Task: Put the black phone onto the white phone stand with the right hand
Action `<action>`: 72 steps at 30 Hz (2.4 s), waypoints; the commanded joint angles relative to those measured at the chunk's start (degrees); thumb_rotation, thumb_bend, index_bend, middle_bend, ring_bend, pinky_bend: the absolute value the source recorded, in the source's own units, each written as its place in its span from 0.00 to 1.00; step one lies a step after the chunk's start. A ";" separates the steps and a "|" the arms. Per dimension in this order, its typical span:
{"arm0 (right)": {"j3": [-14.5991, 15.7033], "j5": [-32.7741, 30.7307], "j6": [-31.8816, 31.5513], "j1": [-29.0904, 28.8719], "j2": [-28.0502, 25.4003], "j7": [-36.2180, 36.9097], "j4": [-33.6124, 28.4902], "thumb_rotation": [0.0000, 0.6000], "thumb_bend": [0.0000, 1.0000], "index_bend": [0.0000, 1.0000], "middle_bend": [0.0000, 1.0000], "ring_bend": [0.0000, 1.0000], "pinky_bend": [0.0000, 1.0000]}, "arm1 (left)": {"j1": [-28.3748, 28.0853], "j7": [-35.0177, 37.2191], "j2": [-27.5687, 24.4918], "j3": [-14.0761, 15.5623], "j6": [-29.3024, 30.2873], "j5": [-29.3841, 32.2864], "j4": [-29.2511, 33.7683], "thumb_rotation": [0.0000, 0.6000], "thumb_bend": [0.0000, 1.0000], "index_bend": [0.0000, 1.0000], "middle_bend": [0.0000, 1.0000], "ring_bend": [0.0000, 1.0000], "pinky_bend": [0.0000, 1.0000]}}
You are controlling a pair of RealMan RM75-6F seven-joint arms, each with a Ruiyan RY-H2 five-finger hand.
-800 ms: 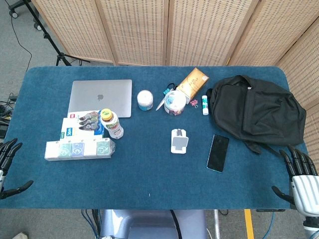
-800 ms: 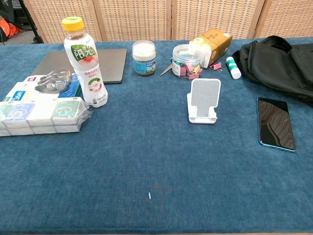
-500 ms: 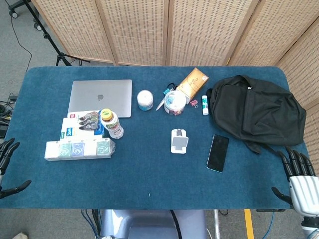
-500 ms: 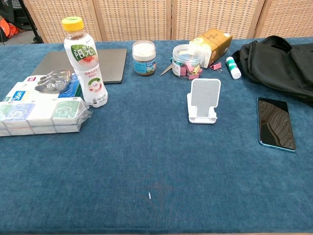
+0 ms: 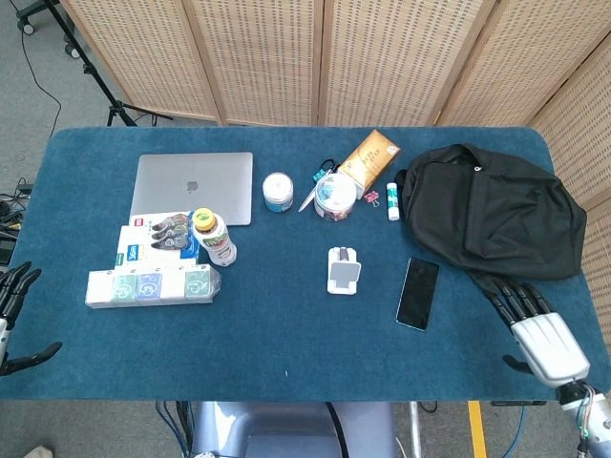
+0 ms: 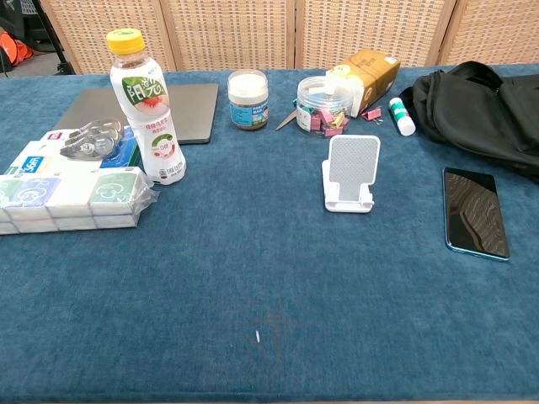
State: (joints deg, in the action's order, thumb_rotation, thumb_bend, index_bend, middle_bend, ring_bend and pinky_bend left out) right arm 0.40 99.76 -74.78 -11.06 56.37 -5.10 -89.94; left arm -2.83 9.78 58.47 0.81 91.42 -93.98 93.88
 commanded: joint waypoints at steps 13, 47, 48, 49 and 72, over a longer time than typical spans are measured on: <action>0.07 7.31 21.76 -18.32 0.69 -4.64 6.84 1.00 0.41 0.13 0.04 0.00 0.14 | -1.03 -2.81 1.22 -0.55 -2.85 1.90 0.38 1.00 0.00 0.00 0.00 0.00 0.00; -6.57 -21.76 36.90 -27.06 16.91 -22.90 4.97 1.00 0.74 0.27 0.16 0.05 0.19 | -1.46 -1.59 0.77 -0.70 -4.29 2.92 0.22 1.00 0.00 0.00 0.00 0.00 0.00; -6.68 -22.83 37.15 -27.50 17.16 -24.02 5.06 1.00 0.81 0.28 0.17 0.05 0.19 | -1.48 -1.65 0.77 -0.66 -4.40 2.94 0.25 1.00 0.00 0.00 0.00 0.00 0.00; -6.80 -23.98 37.35 -28.02 17.45 -25.46 5.28 1.00 0.86 0.28 0.17 0.05 0.19 | -1.49 -1.67 0.74 -0.65 -4.44 2.96 0.30 1.00 0.00 0.00 0.00 0.00 0.00; -3.35 -41.53 34.21 -33.87 23.40 -46.38 10.44 1.00 1.00 0.36 0.24 0.07 0.20 | -1.47 -0.26 0.28 -0.83 -4.39 3.23 0.17 1.00 0.00 0.00 0.00 0.00 0.00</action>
State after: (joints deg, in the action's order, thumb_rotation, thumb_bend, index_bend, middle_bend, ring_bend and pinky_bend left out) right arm -3.82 60.19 -39.82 -44.07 79.17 -49.35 -80.32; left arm -4.30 9.51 58.75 -0.01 87.04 -90.75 94.05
